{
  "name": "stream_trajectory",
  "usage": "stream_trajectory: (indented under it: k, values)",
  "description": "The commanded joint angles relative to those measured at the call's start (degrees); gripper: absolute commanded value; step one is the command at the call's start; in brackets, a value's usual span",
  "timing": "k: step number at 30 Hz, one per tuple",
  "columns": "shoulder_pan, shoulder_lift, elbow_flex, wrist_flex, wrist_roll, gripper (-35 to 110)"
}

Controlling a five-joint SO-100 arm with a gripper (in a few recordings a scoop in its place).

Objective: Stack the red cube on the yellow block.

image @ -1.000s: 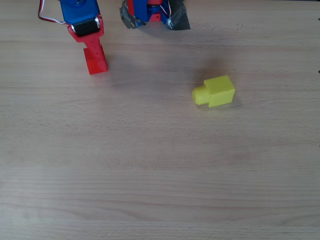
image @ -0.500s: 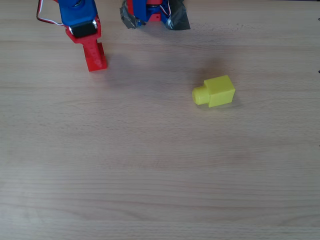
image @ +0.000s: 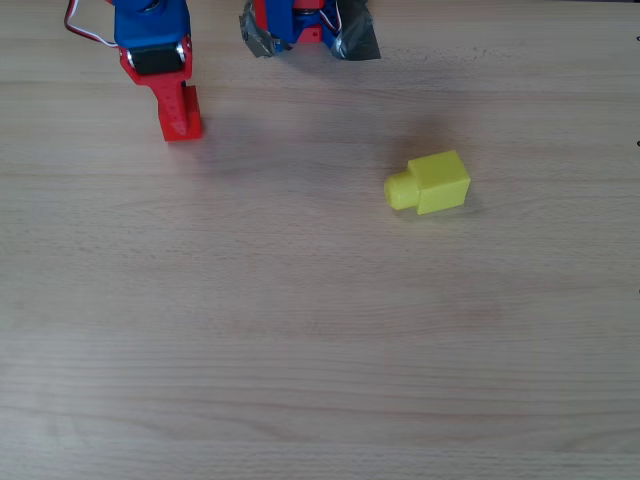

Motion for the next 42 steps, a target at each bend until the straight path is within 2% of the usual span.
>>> stream_trajectory:
  k: [1,7,20,34,42]
  values:
    - [-0.7,6.1,-0.9,0.1,1.1,11]
    - [-6.9,10.2,-5.2,2.1,7.8,11]
    - [-29.6,16.3,-16.6,8.7,25.0,9]
    - [-49.8,20.9,-18.2,9.4,33.6,10]
    - [-56.7,23.0,-14.6,6.7,37.4,11]
